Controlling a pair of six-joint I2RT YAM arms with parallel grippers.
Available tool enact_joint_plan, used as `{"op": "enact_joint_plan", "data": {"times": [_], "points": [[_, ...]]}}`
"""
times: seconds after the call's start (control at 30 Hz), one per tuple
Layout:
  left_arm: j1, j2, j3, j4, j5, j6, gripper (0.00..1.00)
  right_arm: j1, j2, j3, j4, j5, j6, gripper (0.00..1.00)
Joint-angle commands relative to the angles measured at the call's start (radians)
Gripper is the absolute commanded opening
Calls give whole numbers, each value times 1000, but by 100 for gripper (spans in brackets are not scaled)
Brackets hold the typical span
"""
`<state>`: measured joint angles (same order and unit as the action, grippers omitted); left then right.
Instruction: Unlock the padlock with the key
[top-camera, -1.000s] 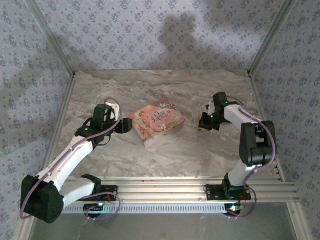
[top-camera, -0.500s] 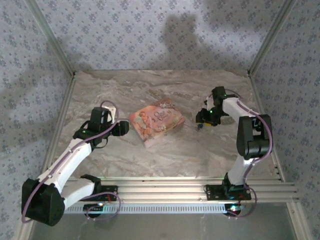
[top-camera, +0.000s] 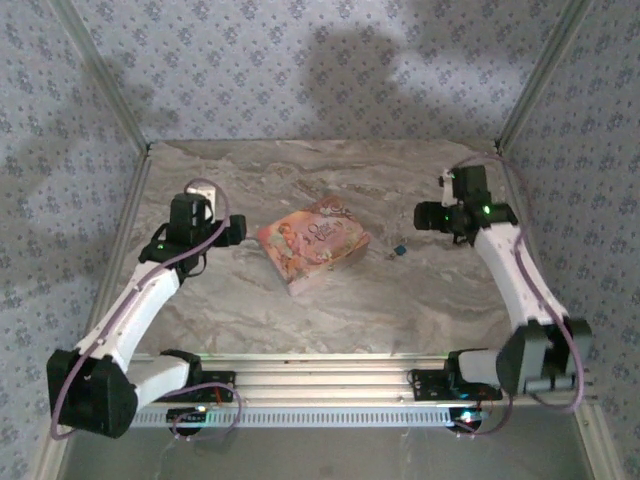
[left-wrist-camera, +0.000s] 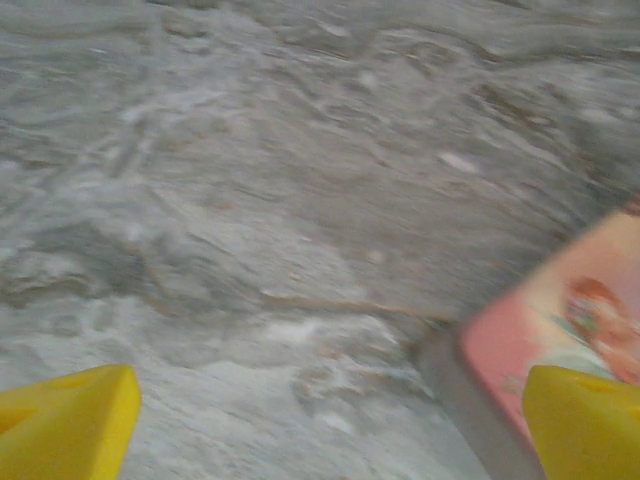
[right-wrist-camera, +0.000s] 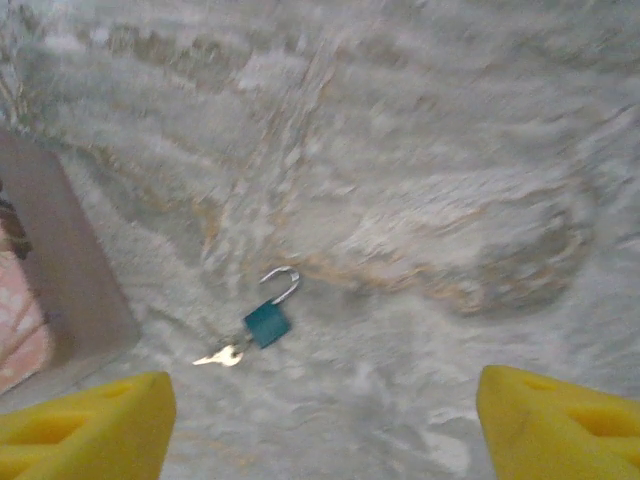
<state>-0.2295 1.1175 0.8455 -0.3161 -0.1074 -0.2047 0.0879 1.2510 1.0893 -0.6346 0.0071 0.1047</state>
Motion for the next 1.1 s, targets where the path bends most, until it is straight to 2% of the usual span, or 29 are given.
{"op": "enact_joint_plan", "data": {"times": [0.0, 0.07, 0.17, 0.27, 0.47, 0.53, 0.7, 0.8, 0.97, 1.03, 1.07], "points": [[89, 45, -53, 172, -85, 10, 98, -21, -133, -184, 261, 166, -38, 99], [150, 96, -119, 289, -39, 15, 98, -27, -200, -326, 431, 212, -51, 100], [167, 177, -188, 400, -7, 139, 98, -36, -220, -479, 631, 236, -53, 100], [167, 221, -227, 462, -41, 172, 98, -49, -173, -562, 750, 264, -49, 100], [169, 213, -422, 867, -40, 151, 98, -90, -41, -729, 1174, 196, -66, 100], [169, 232, -419, 896, -44, 154, 98, -98, 28, -748, 1282, 192, -63, 100], [169, 273, -381, 888, -39, 195, 98, -119, 154, -717, 1396, 169, -75, 100], [169, 291, -411, 999, -41, 238, 98, -121, 262, -707, 1460, 114, -93, 100], [190, 359, -450, 1116, -35, 211, 98, -114, 271, -721, 1489, 117, -99, 100], [204, 430, -455, 1203, -21, 203, 98, -114, 272, -720, 1491, 120, -100, 100], [219, 423, -449, 1171, -11, 189, 98, -112, 273, -718, 1489, 125, -102, 100]]}}
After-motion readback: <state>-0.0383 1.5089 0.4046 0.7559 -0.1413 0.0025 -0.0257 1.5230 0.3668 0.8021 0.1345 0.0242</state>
